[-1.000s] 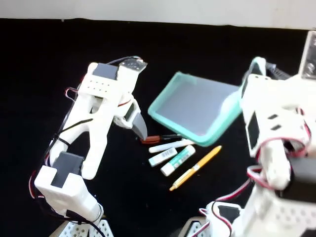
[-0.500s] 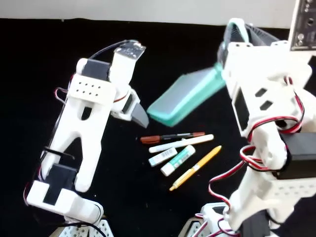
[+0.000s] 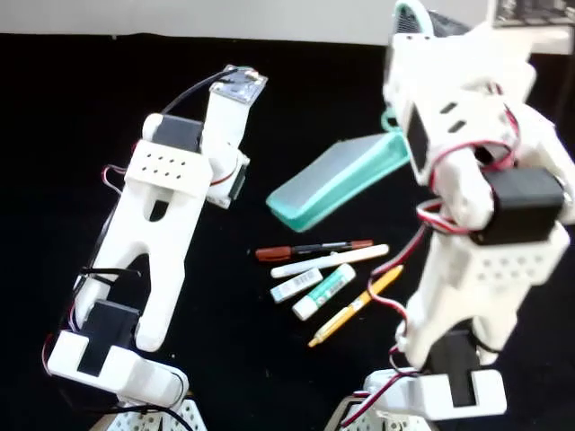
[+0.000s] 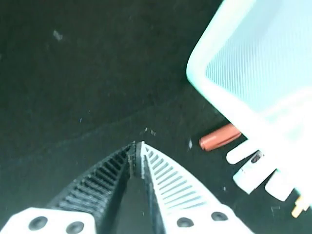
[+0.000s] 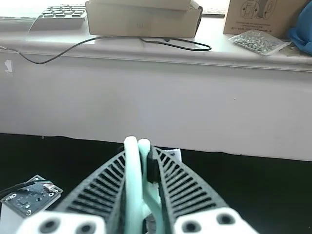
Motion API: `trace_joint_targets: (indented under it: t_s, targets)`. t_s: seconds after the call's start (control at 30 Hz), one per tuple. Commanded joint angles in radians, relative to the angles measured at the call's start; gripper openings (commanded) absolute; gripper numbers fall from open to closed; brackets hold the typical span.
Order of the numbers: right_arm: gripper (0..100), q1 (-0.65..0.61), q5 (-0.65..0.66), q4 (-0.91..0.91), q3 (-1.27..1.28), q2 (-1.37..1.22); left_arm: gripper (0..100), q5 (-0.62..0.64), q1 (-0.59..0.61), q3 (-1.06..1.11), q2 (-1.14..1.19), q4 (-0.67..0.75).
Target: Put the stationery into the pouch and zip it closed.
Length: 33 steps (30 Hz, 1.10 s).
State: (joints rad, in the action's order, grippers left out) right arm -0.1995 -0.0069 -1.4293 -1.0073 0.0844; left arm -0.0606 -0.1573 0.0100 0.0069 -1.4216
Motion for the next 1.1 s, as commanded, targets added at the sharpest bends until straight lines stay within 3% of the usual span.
trace_joint_targets:
  t_s: [0.0,0.27,0.43,0.8,1.07]
  targets:
    - [0.7,-0.027,-0.006,0.068,-0.028,-0.015,1,-0.006,-0.061,0.035,-0.042,0.126]
    - [0.7,-0.036,-0.006,0.142,-0.027,-0.047,1,-0.005,-0.162,0.257,-0.042,0.555]
    - [0.7,-0.09,-0.006,0.145,-0.027,-0.047,1,-0.003,-0.193,0.358,-0.042,0.747]
    - [0.9,-0.157,-0.002,0.194,-0.027,-0.047,1,-0.003,-0.348,0.417,-0.042,0.753]
    - [1.1,-0.291,0.0,0.185,-0.027,-0.047,1,-0.003,-0.349,0.418,-0.042,0.752]
